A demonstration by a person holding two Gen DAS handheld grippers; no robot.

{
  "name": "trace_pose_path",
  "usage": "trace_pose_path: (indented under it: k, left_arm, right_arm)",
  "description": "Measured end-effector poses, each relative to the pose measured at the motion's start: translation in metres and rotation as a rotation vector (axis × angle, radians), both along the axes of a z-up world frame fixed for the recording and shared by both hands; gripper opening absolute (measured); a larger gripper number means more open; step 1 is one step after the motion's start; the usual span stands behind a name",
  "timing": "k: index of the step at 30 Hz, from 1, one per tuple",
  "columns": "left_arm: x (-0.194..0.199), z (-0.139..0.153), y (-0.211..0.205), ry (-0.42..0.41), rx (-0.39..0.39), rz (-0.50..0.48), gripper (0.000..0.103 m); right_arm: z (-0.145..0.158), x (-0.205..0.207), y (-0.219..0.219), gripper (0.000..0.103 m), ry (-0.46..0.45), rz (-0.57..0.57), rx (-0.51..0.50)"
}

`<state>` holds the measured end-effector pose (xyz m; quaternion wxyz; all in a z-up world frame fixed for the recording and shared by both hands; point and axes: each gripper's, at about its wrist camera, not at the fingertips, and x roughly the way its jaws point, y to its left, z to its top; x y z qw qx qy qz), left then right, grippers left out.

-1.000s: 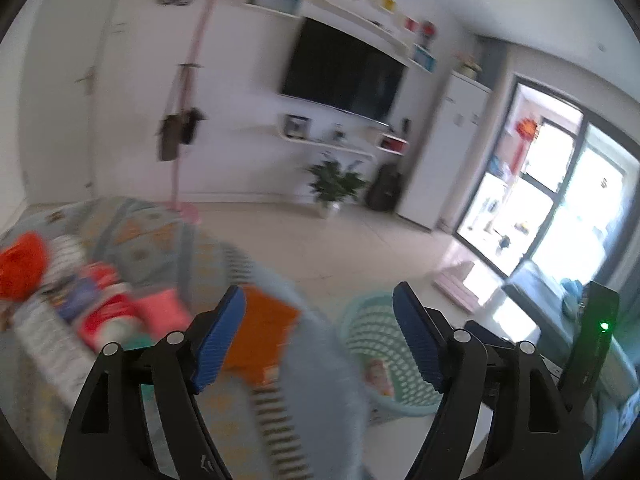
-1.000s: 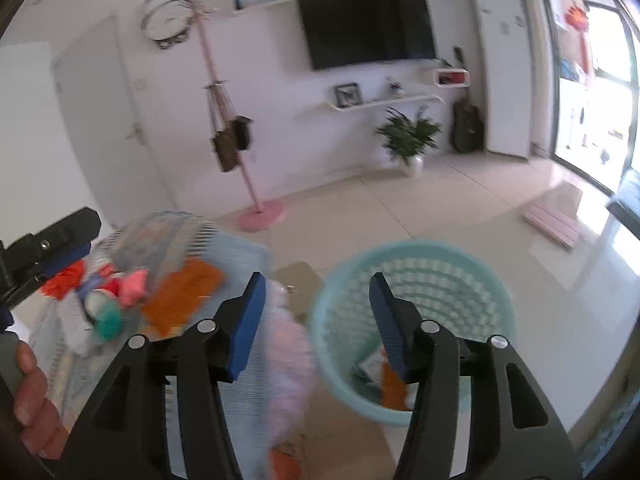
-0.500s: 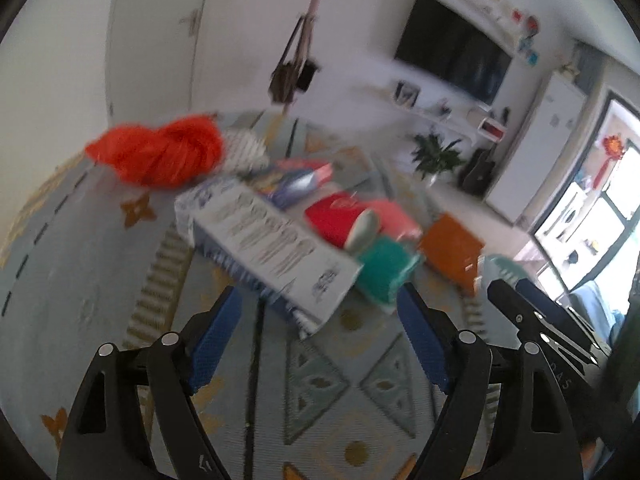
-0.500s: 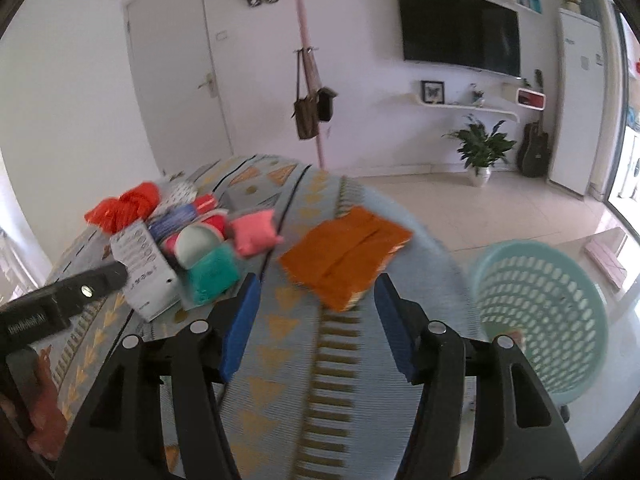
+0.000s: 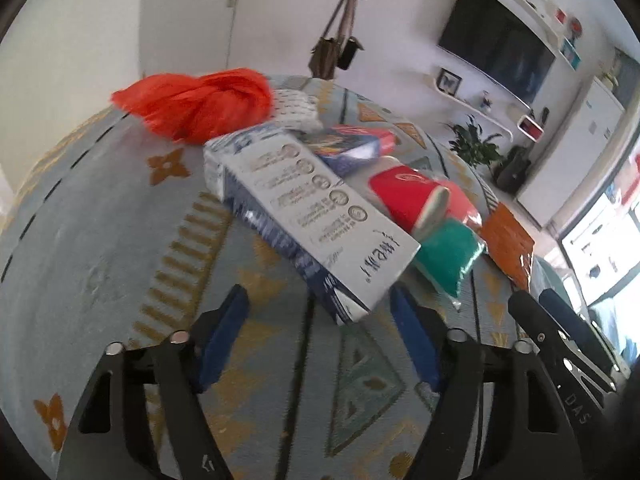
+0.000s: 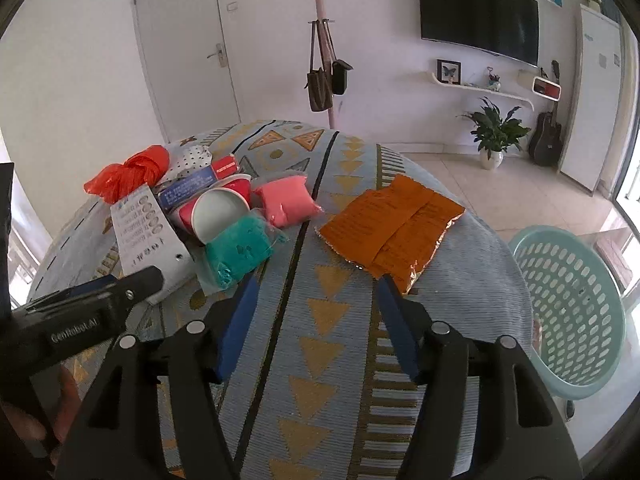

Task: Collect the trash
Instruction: 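Grasp the white printed carton box with the left tool while the right tool grasps the teal bag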

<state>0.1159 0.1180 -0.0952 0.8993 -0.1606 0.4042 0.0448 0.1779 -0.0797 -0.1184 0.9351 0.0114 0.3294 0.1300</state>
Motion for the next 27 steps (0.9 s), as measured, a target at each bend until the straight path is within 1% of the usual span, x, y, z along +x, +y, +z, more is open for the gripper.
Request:
trace_pose_path:
  k: [1, 5, 7, 8, 9, 10, 11, 12, 14, 15, 16, 18, 21, 22, 23, 25, 26, 27]
  left_arm:
    - [-0.007, 0.002, 0.01, 0.001, -0.014, 0.023, 0.066]
    - [-0.033, 0.005, 0.04, 0.003, -0.011, 0.097, 0.066]
    - [-0.046, 0.005, 0.059, 0.018, -0.031, 0.148, 0.065]
    - [-0.05, 0.006, 0.067, 0.017, -0.071, 0.158, 0.065]
    - [-0.052, 0.008, 0.071, 0.002, -0.125, 0.148, 0.065]
    - [-0.05, 0.011, 0.073, -0.018, -0.18, 0.117, 0.069]
    - [-0.045, 0.015, 0.07, -0.029, -0.216, 0.08, 0.071]
    - [-0.04, 0.018, 0.067, -0.039, -0.226, 0.063, 0.072]
    - [-0.023, 0.026, 0.053, -0.061, -0.185, 0.05, 0.088]
    - [-0.011, 0.03, 0.045, -0.067, -0.145, 0.045, 0.089]
    - [0.002, 0.031, 0.039, -0.054, -0.113, 0.047, 0.089]
    - [0.021, 0.028, 0.034, -0.016, -0.091, 0.054, 0.089]
    - [0.044, 0.023, 0.033, 0.018, -0.034, 0.139, 0.086]
    - [0.048, 0.021, 0.035, 0.018, -0.03, 0.165, 0.086]
    - [0.054, 0.018, 0.037, 0.035, -0.034, 0.167, 0.086]
    - [0.063, 0.015, 0.036, 0.072, -0.029, 0.164, 0.084]
    - [0.067, 0.014, 0.035, 0.081, -0.022, 0.165, 0.083]
    - [0.069, 0.013, 0.035, 0.084, -0.006, 0.164, 0.083]
  right_arm:
    - [0.0, 0.0, 0.0, 0.059, 0.001, 0.002, 0.001]
    - [-0.002, 0.0, -0.001, 0.065, 0.003, 0.015, 0.016]
    - [-0.001, 0.0, -0.001, 0.065, 0.002, 0.019, 0.018]
    - [-0.001, 0.001, 0.0, 0.065, 0.003, 0.024, 0.018]
    - [-0.001, 0.002, 0.001, 0.065, 0.004, 0.028, 0.018]
    - [-0.001, 0.002, 0.001, 0.065, 0.003, 0.029, 0.016]
    - [-0.001, 0.002, 0.002, 0.065, 0.002, 0.029, 0.014]
    - [0.0, 0.003, 0.003, 0.065, 0.0, 0.03, 0.01]
    - [0.0, 0.002, 0.003, 0.065, -0.002, 0.034, 0.007]
    - [0.0, 0.002, 0.003, 0.065, -0.002, 0.035, 0.009]
    - [-0.001, 0.002, 0.002, 0.065, -0.002, 0.035, 0.013]
    - [-0.001, 0.002, 0.0, 0.065, -0.002, 0.036, 0.023]
    - [0.002, 0.002, -0.003, 0.066, -0.007, 0.044, 0.033]
    - [0.003, 0.002, -0.003, 0.066, -0.009, 0.052, 0.032]
    - [0.005, 0.003, -0.002, 0.066, -0.013, 0.059, 0.029]
    - [0.008, 0.005, 0.0, 0.069, -0.017, 0.071, 0.019]
    - [0.01, 0.007, 0.002, 0.073, -0.016, 0.077, 0.016]
    - [0.012, 0.009, 0.003, 0.074, -0.013, 0.085, 0.015]
